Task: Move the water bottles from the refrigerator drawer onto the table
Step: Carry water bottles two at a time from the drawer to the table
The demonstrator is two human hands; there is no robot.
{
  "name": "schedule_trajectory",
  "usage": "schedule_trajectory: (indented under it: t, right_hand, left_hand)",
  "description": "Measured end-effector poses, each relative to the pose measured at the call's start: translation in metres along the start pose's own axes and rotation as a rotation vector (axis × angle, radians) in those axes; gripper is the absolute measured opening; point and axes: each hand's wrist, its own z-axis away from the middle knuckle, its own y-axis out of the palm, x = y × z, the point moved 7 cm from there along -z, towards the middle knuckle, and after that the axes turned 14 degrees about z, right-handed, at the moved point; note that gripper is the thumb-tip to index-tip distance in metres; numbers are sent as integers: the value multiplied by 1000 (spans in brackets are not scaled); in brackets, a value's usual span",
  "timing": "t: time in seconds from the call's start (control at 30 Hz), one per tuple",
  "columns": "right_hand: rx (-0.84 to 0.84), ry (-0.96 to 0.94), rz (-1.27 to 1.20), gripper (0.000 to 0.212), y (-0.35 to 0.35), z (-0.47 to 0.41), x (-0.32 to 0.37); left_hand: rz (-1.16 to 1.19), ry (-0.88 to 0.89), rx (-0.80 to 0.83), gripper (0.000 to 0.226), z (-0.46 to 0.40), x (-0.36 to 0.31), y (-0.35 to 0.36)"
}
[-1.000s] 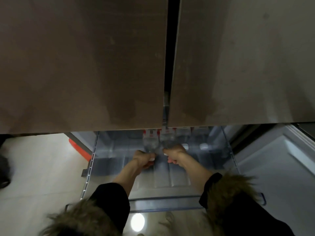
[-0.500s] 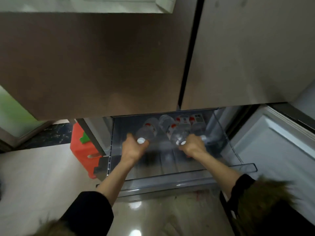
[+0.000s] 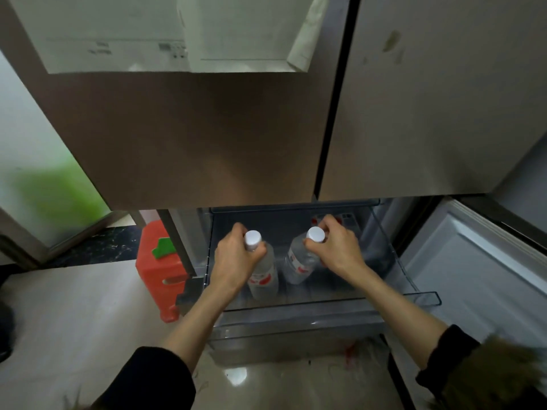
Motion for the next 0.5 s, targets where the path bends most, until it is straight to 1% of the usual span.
schedule_trajectory:
  t: [0.13,0.27,0.33,0.4,0.47,0.5]
  right_hand:
    - [2,-7,-33,29,2,0,-3]
    - [36,-16,-92,32,10,1,-5]
    - [19,-74,-69,33,12,1,-5]
    - [43,-147,-49,39,17,-2,-6]
    - [167,-167,-168,49,28,-3,-11]
    - [239,-155,-254,52,34,-3,-14]
  left_hand:
    - [19,21,-18,29,3,0,5]
    - [14,96,-10,32,9,6,17]
    - [53,77,36,38,9,14,27]
    - [162,4,110,37,11,20,38]
    - [245,-59,213,36,15,26,50]
    - [248,-71,272,42,18,30,55]
